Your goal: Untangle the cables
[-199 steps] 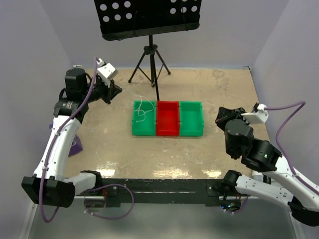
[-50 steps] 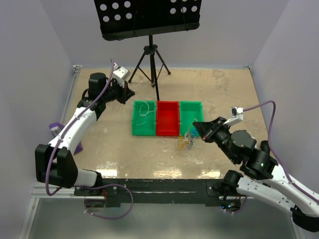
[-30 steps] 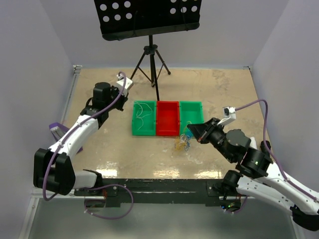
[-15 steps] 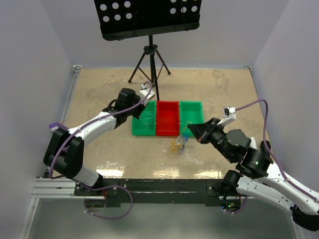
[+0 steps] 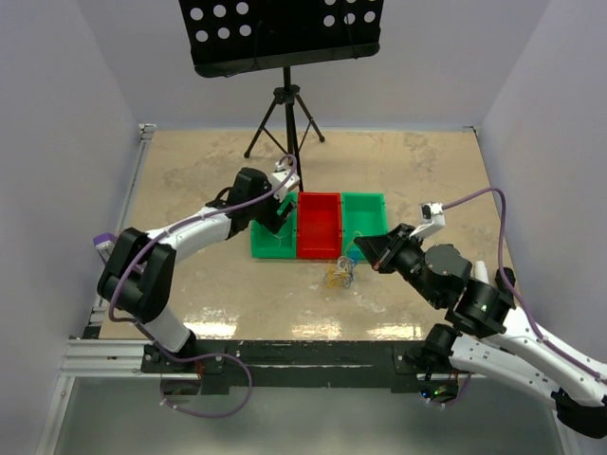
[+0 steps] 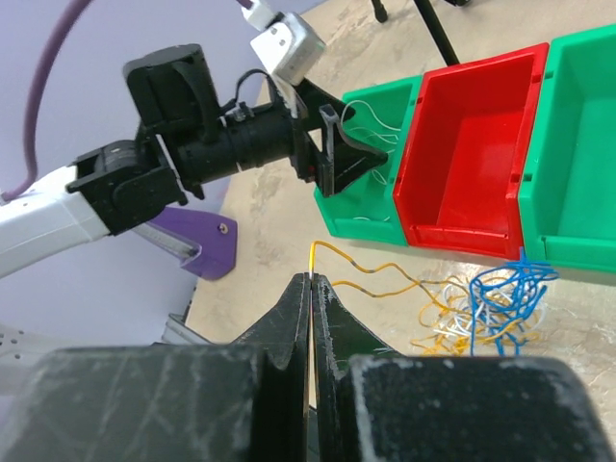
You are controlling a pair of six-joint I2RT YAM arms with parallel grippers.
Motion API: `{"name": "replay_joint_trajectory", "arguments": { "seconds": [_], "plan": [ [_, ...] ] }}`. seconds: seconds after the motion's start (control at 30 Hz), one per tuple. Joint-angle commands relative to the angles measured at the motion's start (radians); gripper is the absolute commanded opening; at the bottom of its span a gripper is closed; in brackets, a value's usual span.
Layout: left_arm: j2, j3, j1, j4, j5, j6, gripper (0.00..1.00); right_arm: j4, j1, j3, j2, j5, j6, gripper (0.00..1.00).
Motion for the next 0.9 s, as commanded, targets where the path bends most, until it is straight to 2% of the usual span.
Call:
{"name": "replay_joint_trajectory", "arguments": {
  "seconds": [0.0, 0.23, 0.33, 0.43, 0.63, 0.87],
  "plan": [
    [-0.104, 0.087, -0.004, -0.077, 0.057, -0.011, 0.97, 0.03, 0.001, -0.006, 0.014, -0.008, -0.021, 0.0],
    [-0.273, 0.15, -0.004, -0.252, 0.18, 0.0, 1.0, 0.07, 0.001, -0.032, 0.048, -0.051, -0.034, 0.0],
    [-0.297, 0.162, -0.005, -0.341, 0.319, 0.009, 1.0, 0.089, 0.001, -0.037, 0.06, -0.069, -0.041, 0.0],
    [-0.31, 0.1, -0.045, -0.37, 0.434, 0.012, 1.0, 0.112, 0.003, -0.046, 0.075, -0.092, -0.047, 0.0],
    [-0.259, -0.058, -0.257, -0.329, 0.409, 0.041, 1.0, 0.09, 0.01, -0.07, 0.069, -0.074, -0.017, 0.0],
    [-0.166, -0.094, -0.321, -0.225, 0.416, -0.049, 1.0, 0.038, 0.012, -0.099, 0.002, -0.034, 0.032, 0.0]
  ]
}}
